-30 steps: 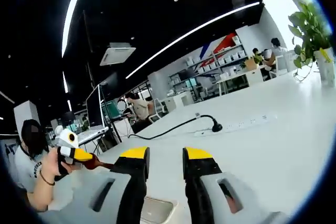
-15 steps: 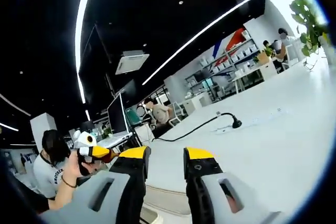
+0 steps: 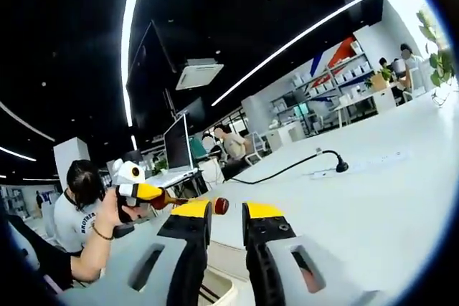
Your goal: Arrange the utensils inside the cutlery case until each visible utensil rests in its matching compartment.
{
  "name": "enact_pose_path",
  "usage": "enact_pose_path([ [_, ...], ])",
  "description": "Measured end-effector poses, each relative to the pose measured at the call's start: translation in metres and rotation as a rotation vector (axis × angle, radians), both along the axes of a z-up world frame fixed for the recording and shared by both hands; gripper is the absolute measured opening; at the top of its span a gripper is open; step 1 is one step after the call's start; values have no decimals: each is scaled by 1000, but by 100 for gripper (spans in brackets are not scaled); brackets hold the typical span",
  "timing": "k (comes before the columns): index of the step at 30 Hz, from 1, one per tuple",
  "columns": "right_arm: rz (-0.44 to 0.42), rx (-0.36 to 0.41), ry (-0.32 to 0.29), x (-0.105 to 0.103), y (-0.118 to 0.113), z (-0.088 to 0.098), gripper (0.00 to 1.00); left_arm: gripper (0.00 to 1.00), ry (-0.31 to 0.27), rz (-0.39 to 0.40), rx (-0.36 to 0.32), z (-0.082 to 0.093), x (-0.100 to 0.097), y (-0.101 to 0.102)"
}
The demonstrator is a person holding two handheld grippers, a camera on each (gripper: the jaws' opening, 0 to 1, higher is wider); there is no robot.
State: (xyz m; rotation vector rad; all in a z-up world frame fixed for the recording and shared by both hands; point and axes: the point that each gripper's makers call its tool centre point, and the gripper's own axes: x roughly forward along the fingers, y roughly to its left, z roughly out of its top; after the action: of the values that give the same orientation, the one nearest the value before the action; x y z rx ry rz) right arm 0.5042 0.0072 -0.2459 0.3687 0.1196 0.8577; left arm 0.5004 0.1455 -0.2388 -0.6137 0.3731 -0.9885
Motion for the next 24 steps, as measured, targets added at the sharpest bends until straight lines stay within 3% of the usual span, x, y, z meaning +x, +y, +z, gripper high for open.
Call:
enact_pose_path([
  [6, 18, -28, -17, -6, 3, -1, 10, 5, -2, -11, 12, 0, -2, 0],
  [9, 46, -52, 0, -11, 6, -7, 10, 5, 16, -16, 57, -8, -8, 2],
  [11, 60, -52, 23, -14, 8, -12, 10, 6, -60, -11, 144, -11, -14, 4],
  [12, 67, -50, 34, -15, 9, -14, 10, 6, -76, -5, 149, -10, -16, 5],
  [18, 98, -80, 72, -20, 18, -29, 10, 6, -16, -12, 152, -30, -25, 15],
  [21, 107, -128, 142, -21, 23, -48, 10, 6, -10, -9, 181, -37, -27, 18],
  [22, 109, -135, 165, -22, 24, -52, 10, 6, -23, -16, 220, -42, -28, 19],
  [23, 102, -134, 157, -19, 25, -53, 10, 6, -37, -14, 230, -43, -28, 19],
  [24, 100, -139, 161, -18, 25, -54, 10, 6, -3, -14, 226, -45, -26, 20],
])
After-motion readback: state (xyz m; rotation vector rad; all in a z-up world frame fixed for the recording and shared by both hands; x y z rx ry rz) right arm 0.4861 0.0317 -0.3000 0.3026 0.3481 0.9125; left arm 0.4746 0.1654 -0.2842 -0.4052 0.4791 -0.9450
